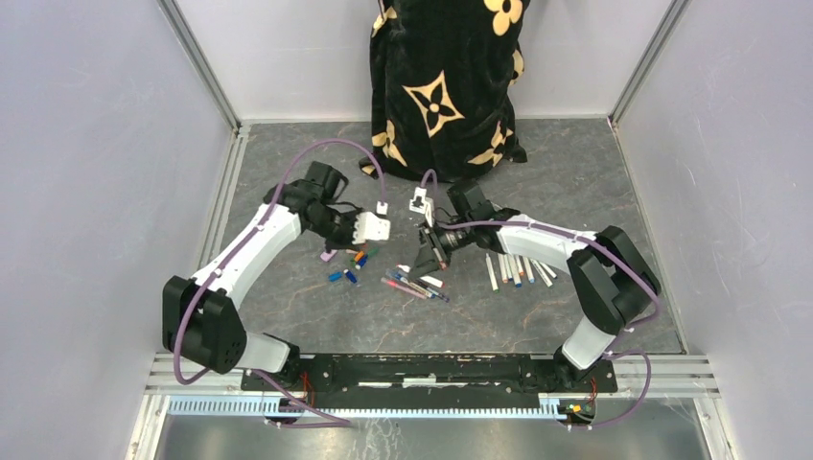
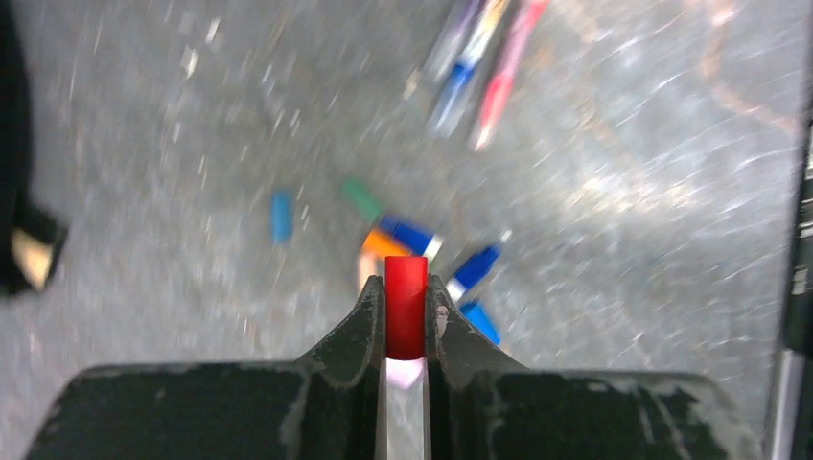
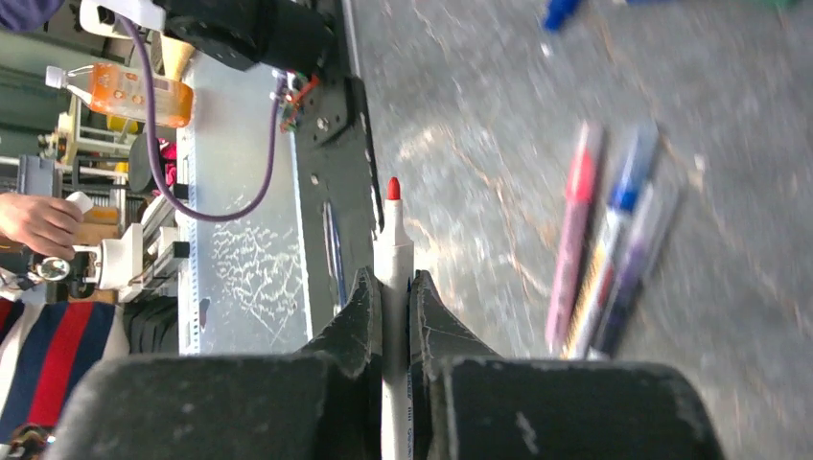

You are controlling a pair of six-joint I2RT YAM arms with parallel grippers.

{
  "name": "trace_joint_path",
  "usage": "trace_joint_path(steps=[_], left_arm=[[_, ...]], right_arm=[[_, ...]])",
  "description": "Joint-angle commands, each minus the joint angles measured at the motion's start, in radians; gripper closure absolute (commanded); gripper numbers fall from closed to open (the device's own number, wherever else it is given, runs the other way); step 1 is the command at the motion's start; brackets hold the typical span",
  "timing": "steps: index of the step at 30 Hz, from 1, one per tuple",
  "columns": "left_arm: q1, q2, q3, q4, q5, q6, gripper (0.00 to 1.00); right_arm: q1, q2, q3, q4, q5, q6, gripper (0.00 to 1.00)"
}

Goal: Open the pen caps

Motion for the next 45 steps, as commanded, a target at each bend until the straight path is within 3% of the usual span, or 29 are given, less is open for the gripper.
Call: trace_joint_path(steps=[1, 5, 12, 19, 24, 28, 31, 32, 36, 37, 38, 45], left_arm=[[0.109, 0.022, 0.005, 0.075, -0.118, 0.066, 0.98], [0.113, 0.045, -0.035, 0.158, -0.112, 0.002, 0.98], [0.113, 0.179, -0.069, 0.343, -0.180, -0.169, 0.98], [0.113, 0.271, -0.062, 0.420, -0.257, -0.222, 0.95], [0.113, 0.309, -0.039, 0.443, -0.272, -0.266, 0.74], [0.113, 0.320, -0.033, 0.423, -0.232, -0.280, 0.56], [0.114, 0.316, -0.017, 0.389, -0.192, -0.291, 0.52], [0.115, 0.311, -0.007, 0.373, -0.173, -0.297, 0.43], [0.115, 0.273, 0.025, 0.329, -0.119, -0.325, 0.37], [0.115, 0.254, 0.035, 0.324, -0.108, -0.338, 0.23], [0.115, 0.242, 0.050, 0.315, -0.103, -0.347, 0.18], [0.118, 0.202, 0.268, 0.171, -0.153, -0.520, 0.10]], right_arm=[[-0.044, -0.071, -0.074, -0.126, 0.034, -0.089, 1.00], [-0.086, -0.089, -0.078, -0.194, 0.219, -0.100, 1.00], [-0.134, -0.136, -0.124, -0.241, 0.779, -0.045, 1.00], [-0.135, -0.165, -0.221, -0.152, 0.948, 0.003, 1.00], [-0.135, -0.150, -0.244, -0.122, 1.010, 0.015, 0.99], [-0.135, -0.145, -0.246, -0.118, 1.040, 0.021, 0.89], [-0.134, -0.151, -0.250, -0.120, 1.052, 0.022, 0.79], [-0.133, -0.155, -0.255, -0.117, 1.054, 0.019, 0.76], [-0.134, -0.177, -0.266, -0.113, 1.066, 0.011, 0.67], [-0.132, -0.185, -0.266, -0.113, 1.076, 0.011, 0.67], [-0.130, -0.192, -0.266, -0.112, 1.082, 0.010, 0.67], [-0.018, -0.275, -0.223, -0.075, 1.092, -0.050, 0.65]])
